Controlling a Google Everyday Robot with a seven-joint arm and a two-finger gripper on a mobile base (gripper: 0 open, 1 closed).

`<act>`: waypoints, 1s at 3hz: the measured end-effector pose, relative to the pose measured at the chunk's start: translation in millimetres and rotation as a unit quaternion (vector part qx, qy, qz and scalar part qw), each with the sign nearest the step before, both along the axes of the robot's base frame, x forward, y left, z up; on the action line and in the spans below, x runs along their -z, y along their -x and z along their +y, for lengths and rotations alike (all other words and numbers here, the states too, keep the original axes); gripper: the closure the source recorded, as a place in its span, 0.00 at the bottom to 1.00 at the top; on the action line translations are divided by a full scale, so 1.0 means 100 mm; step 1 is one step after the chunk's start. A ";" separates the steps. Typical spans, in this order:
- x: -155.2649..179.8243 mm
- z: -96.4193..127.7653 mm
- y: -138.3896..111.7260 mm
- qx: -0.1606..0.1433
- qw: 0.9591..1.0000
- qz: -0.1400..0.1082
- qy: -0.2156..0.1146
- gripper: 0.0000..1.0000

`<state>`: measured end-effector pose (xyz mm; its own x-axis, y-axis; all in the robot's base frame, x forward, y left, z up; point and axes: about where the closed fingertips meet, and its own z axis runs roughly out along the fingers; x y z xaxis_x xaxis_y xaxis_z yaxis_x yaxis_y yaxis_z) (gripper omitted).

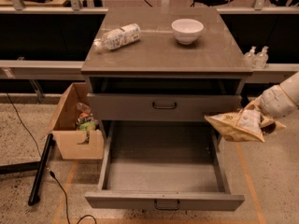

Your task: Pick brown chip bag from middle drawer and place on counter

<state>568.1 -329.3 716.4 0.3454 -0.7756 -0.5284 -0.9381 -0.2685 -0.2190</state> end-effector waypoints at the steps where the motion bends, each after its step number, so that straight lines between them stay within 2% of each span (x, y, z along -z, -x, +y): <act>1: -0.20 0.08 0.01 -0.002 1.000 -0.006 0.003 1.00; 2: -0.59 0.15 0.18 0.017 1.000 -0.008 0.019 1.00; 3: -1.13 0.34 0.32 0.034 0.998 -0.028 0.039 1.00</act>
Offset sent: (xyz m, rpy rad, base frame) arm -0.0582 0.0287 0.1497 -0.1049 -0.0288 -0.0884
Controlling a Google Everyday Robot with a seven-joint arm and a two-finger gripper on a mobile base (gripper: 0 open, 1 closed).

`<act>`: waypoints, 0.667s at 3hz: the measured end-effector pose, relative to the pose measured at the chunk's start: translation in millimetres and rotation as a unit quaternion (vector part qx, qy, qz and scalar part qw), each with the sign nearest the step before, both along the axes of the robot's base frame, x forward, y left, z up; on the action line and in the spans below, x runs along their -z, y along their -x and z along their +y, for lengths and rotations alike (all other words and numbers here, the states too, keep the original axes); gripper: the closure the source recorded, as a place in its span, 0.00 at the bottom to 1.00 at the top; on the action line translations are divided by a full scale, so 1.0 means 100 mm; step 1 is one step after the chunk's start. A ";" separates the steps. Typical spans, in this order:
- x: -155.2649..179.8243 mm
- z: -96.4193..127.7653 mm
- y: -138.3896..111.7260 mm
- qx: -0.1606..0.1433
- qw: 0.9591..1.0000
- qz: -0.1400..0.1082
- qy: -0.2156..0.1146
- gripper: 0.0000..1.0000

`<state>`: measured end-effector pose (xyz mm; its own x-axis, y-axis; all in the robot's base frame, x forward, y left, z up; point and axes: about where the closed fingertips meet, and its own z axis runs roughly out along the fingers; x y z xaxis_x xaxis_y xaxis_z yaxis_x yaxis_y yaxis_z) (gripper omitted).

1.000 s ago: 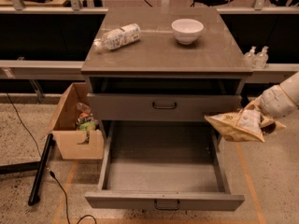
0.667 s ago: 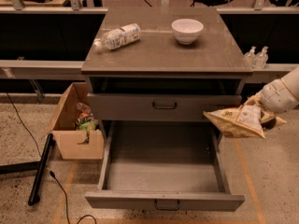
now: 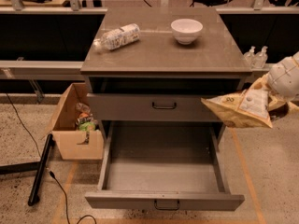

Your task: Pick brown chip bag from middle drawer and place on counter

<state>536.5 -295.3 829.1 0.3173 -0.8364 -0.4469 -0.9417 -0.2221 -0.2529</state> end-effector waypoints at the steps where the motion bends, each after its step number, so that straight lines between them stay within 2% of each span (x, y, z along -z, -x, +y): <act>1: -0.41 0.14 0.09 0.005 1.000 -0.020 0.010 1.00; 2: -0.86 0.39 -0.07 -0.027 0.996 -0.089 0.004 1.00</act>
Offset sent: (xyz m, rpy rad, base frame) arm 0.0264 0.0705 0.1455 0.0045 -0.3731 0.1555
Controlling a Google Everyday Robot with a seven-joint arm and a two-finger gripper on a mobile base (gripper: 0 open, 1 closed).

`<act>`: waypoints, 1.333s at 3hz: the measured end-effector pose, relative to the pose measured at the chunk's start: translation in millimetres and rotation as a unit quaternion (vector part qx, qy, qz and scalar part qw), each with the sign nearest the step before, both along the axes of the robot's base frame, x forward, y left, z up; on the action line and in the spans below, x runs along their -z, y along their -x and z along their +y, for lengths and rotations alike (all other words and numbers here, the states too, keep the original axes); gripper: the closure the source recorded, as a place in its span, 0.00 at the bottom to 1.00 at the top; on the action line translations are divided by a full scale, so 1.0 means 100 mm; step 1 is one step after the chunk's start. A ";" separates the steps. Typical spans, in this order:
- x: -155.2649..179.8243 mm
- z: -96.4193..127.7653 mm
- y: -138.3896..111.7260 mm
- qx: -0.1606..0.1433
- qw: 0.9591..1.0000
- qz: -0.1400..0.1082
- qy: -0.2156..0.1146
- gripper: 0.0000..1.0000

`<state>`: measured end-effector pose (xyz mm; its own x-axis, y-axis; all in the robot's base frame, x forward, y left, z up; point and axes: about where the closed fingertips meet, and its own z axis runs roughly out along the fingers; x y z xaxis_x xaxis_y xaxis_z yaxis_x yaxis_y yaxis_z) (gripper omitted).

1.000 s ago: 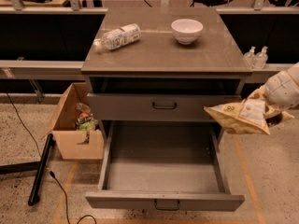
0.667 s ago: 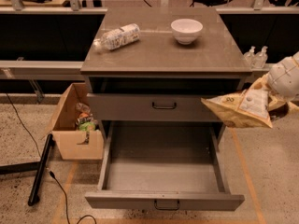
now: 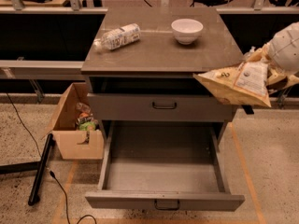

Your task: Pick brown chip bag from middle drawer and place on counter

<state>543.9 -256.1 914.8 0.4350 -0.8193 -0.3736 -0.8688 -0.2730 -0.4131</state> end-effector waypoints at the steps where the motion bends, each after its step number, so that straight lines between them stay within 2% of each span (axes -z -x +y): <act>1: -0.33 0.30 -0.25 -0.043 0.997 -0.068 -0.010 1.00; 2: -0.44 0.63 -0.53 -0.081 0.990 -0.113 -0.024 1.00; 3: -0.33 1.10 -1.03 -0.110 0.982 -0.148 -0.040 1.00; 4: -0.26 1.34 -1.38 -0.116 0.978 -0.168 -0.050 1.00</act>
Offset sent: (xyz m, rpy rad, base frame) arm 0.0876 0.1043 0.0621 0.0840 -0.3498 0.2608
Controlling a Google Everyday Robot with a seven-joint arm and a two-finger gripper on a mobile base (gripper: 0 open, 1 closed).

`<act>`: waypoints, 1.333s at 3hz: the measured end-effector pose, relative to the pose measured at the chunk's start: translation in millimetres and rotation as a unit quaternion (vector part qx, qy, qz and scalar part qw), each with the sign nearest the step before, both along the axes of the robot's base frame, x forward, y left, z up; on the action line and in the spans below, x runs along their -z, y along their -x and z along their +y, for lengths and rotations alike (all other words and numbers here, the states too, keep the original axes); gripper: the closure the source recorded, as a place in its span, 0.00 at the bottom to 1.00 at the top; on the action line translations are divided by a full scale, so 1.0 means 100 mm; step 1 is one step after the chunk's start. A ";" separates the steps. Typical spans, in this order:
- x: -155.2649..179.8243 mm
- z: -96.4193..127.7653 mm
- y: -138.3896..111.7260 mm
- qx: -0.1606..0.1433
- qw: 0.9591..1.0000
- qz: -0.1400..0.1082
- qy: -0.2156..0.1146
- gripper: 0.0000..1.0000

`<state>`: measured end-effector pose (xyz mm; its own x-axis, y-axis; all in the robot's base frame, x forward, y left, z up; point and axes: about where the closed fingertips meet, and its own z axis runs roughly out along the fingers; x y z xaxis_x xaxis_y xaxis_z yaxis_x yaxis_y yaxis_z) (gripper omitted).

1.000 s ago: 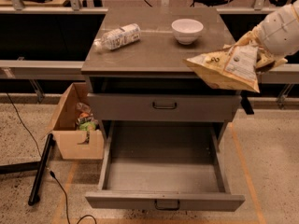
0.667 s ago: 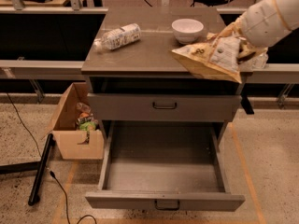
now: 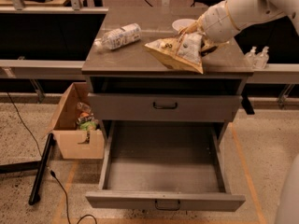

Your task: Pick brown chip bag from middle drawer and place on counter

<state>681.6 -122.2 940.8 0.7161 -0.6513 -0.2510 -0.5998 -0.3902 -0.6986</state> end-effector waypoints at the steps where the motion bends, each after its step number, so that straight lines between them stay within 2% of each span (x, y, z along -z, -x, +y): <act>1: 0.01 0.14 -0.36 0.001 1.000 -0.024 0.008 1.00; 3: 0.00 0.33 -0.93 0.006 0.996 -0.069 0.051 1.00; 4: 0.06 0.42 -1.08 0.000 0.995 -0.078 0.068 0.83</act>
Offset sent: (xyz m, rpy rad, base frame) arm 0.1108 0.0247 0.0129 -0.1140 -0.1667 -0.0259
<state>789.8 -79.7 934.9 0.7397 -0.6713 -0.0466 -0.4884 -0.4879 -0.7235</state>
